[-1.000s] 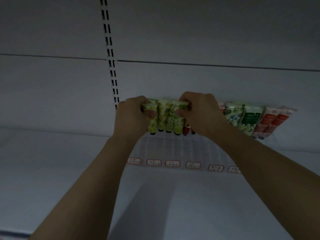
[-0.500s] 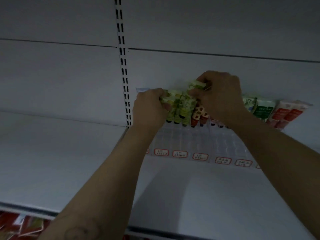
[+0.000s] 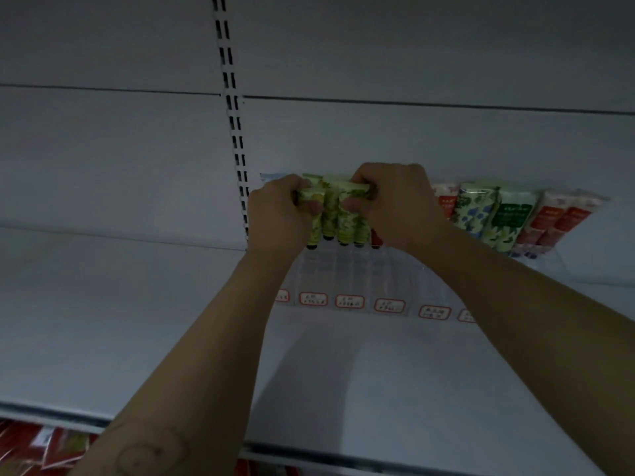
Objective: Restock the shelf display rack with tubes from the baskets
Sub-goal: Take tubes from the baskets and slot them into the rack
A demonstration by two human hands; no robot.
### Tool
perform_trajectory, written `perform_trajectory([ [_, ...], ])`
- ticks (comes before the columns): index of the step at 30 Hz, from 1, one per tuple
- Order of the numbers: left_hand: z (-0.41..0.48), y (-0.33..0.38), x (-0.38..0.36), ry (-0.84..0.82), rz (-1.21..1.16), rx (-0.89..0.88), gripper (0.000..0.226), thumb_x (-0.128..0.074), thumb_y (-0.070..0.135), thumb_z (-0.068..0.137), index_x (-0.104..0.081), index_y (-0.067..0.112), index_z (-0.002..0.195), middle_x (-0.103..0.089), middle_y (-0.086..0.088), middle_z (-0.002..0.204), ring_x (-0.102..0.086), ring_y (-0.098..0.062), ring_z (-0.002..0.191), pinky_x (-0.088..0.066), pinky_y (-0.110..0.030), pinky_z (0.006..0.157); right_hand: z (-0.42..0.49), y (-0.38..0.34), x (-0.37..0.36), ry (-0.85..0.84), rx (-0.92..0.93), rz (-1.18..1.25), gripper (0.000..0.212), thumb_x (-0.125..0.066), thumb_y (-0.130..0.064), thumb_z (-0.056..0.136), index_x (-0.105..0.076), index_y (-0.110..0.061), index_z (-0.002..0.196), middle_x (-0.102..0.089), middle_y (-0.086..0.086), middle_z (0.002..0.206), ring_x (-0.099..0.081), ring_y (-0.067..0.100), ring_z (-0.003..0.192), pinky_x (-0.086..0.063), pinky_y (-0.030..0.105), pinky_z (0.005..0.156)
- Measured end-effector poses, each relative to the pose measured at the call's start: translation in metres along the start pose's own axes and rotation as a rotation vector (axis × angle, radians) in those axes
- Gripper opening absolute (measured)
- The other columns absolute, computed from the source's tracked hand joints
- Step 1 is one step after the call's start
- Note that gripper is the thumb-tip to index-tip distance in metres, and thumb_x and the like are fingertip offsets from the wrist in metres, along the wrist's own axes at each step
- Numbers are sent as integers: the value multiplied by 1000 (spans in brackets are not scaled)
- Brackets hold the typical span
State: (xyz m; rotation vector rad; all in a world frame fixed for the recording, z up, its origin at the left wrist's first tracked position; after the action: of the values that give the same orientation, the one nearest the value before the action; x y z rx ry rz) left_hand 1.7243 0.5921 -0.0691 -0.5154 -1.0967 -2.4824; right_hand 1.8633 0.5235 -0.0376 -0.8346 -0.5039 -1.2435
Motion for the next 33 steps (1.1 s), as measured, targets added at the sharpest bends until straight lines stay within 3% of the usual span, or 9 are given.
perform_trajectory([
  [3, 0, -1, 2, -12, -1, 12, 23, -69, 9, 81, -71, 6, 103, -67, -4, 82, -55, -9, 72, -33, -1, 55, 10, -7, -9, -75, 41, -54, 25, -73, -27, 82, -69, -9, 99, -65, 5, 88, -58, 20, 81, -42, 28, 75],
  [6, 2, -4, 0, -25, -21, 21, 25, -71, 11, 79, -71, 7, 104, -65, -2, 79, -56, -10, 73, -34, -8, 57, 7, -2, -13, -82, 26, -47, 24, -74, -27, 81, -69, -9, 97, -66, 6, 89, -55, 18, 78, -38, 25, 70],
  [9, 4, -6, -2, -41, -44, 37, 20, -73, 10, 79, -70, 6, 98, -58, 1, 73, -52, -9, 69, -36, -2, 52, 2, 3, -11, -52, 13, -57, 27, -74, -28, 81, -70, -8, 99, -67, 5, 90, -51, 13, 76, -31, 22, 68],
  [13, 6, 0, -1, -76, 7, -33, 8, -70, 6, 78, -68, 6, 86, -59, -3, 70, -51, -10, 62, -36, -12, 49, 7, -2, -16, -97, 20, -90, 29, -72, -28, 82, -69, -9, 104, -68, 12, 100, -61, 27, 90, -46, 31, 80],
  [20, 5, -2, -3, -36, 43, -57, 11, -70, 5, 77, -70, 6, 89, -60, -1, 70, -53, -11, 67, -34, -7, 50, 2, 0, -15, -109, -36, -83, 33, -72, -30, 83, -68, -8, 107, -68, 12, 100, -62, 29, 93, -44, 29, 79],
  [23, 1, -2, -3, -25, 7, -34, 14, -68, 3, 78, -70, 7, 92, -60, -2, 71, -54, -11, 68, -35, -4, 52, 1, 1, -15, -79, -80, -57, 24, -72, -26, 83, -70, -8, 99, -68, 12, 92, -62, 28, 88, -44, 27, 73],
  [26, 2, 0, -3, -37, 27, -49, 9, -67, 3, 79, -68, 6, 87, -56, -1, 66, -51, -12, 65, -32, -15, 48, -1, 3, -16, -77, -102, -66, 22, -71, -24, 84, -70, -7, 98, -68, 12, 89, -63, 28, 86, -44, 26, 70],
  [29, 4, 1, -2, -44, 23, -71, 5, -68, 2, 77, -68, 4, 83, -55, -1, 65, -51, -13, 65, -30, -18, 51, -1, 4, -15, -62, -116, -51, 28, -72, -24, 84, -70, -7, 105, -69, 14, 98, -63, 31, 93, -46, 28, 77],
  [33, 6, -1, -4, -55, 34, -77, 5, -67, 2, 78, -68, 5, 81, -47, 9, 56, -43, -5, 54, -31, -6, 46, 0, 7, -19, -82, -139, -62, 21, -72, -23, 83, -71, -7, 97, -69, 13, 92, -64, 29, 86, -46, 27, 72],
])
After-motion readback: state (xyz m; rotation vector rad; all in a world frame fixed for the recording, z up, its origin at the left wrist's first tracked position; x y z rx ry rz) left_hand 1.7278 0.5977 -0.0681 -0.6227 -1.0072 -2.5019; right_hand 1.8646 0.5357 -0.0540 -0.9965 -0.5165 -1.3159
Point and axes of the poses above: each hand's wrist, its own z-axis towards the middle knuckle, its own x-axis out of the back of the hand, y = z × x, the point moved 5 cm from there along z, towards the middle knuckle
